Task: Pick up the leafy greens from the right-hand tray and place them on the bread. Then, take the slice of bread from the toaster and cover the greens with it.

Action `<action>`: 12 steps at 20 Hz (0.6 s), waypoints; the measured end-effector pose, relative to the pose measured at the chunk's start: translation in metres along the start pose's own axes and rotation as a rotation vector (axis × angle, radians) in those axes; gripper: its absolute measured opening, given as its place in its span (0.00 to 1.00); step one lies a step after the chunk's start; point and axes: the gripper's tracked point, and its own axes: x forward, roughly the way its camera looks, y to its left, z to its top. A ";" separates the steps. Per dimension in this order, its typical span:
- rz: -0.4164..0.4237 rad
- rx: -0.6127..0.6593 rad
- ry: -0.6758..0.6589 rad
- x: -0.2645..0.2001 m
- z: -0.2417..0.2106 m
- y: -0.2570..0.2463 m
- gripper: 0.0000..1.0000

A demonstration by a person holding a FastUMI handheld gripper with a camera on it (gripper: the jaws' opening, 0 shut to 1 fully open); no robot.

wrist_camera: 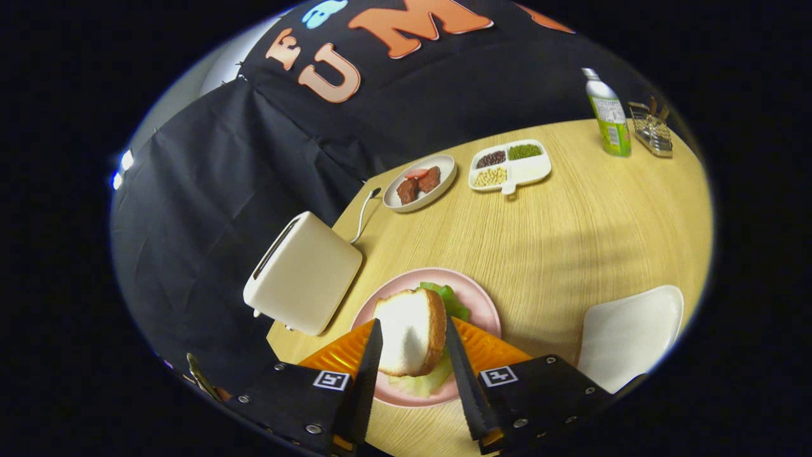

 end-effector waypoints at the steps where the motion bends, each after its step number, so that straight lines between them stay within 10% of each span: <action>1: -0.020 -0.030 -0.041 -0.005 0.009 -0.003 0.65; 12: -0.208 -0.313 -0.469 -0.068 0.095 0.018 0.91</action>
